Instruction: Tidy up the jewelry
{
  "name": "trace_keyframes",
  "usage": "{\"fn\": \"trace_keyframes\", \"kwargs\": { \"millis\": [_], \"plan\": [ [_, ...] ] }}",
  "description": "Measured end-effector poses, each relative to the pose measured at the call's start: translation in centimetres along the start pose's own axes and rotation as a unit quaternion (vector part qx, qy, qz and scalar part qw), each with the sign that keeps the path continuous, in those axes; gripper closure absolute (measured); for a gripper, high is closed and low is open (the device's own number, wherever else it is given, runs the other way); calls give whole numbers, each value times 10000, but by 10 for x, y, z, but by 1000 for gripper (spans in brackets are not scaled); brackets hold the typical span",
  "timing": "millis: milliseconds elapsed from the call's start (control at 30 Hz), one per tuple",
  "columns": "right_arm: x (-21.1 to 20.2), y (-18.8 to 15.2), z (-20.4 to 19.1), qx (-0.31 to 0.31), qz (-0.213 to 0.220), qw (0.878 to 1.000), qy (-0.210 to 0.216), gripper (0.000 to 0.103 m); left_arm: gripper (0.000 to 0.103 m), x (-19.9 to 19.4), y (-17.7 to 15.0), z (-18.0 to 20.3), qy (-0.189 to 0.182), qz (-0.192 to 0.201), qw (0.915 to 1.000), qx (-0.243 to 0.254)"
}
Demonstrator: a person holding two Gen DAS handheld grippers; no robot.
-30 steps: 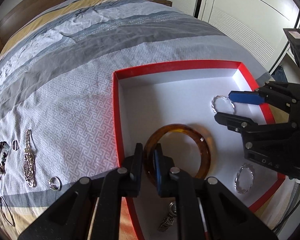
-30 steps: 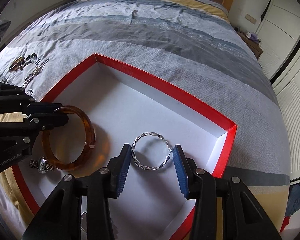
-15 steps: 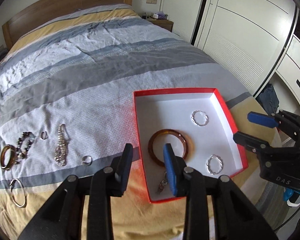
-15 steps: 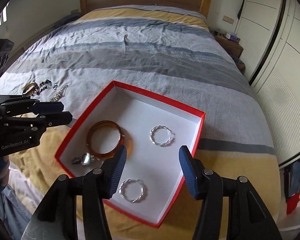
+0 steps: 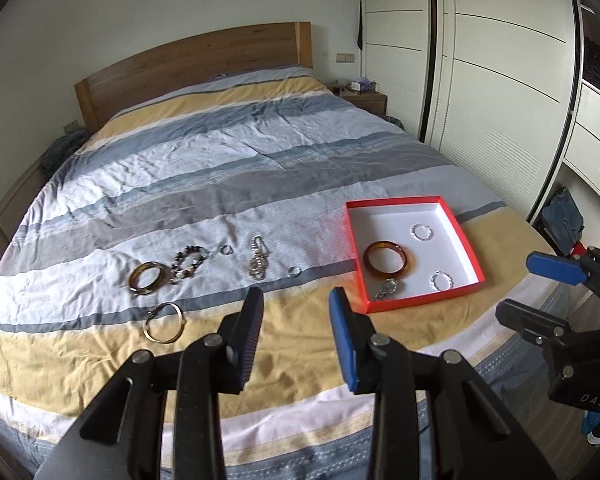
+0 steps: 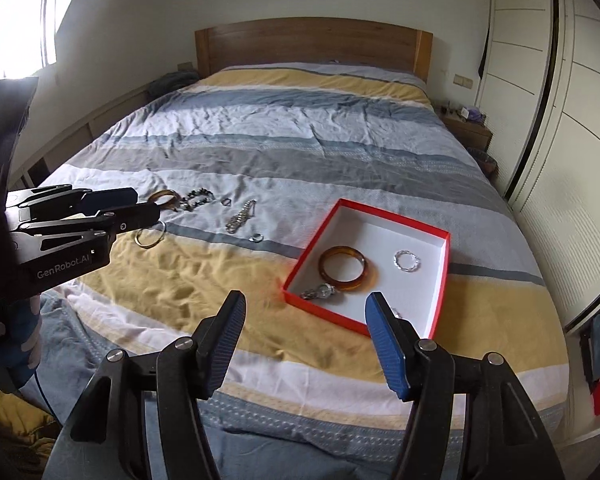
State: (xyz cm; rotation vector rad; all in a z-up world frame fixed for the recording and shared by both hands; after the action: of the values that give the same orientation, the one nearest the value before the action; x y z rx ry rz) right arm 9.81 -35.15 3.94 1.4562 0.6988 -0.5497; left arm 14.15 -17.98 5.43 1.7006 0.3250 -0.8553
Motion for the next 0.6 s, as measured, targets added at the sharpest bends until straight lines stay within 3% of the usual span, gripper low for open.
{"fn": "trace_keyframes", "kwargs": {
  "millis": [133, 267, 600],
  "plan": [
    [-19, -7, -34, -56, 113, 9998, 122, 41, 70, -31, -17, -27, 224, 158, 9994, -224],
    [-31, -11, -62, -149, 171, 9996, 187, 41, 59, -61, -33, -52, 469, 383, 9972, -434],
    [-57, -21, -122, -214, 361, 9988, 254, 37, 58, -123, -73, -101, 810, 825, 9899, -820]
  ]
}}
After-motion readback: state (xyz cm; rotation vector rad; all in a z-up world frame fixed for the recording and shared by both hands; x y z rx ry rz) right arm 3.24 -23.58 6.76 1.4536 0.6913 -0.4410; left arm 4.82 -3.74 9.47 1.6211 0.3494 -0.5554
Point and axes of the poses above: each gripper's, at about its wrist camera, not at the fingertips, and x roughly the way its jaws point, z to its right, y to its top, the point moved 3 cm from there along x, roughly the way its jaws point, and after that the axes turned 2 degrees about x, right-handed, at the moved point
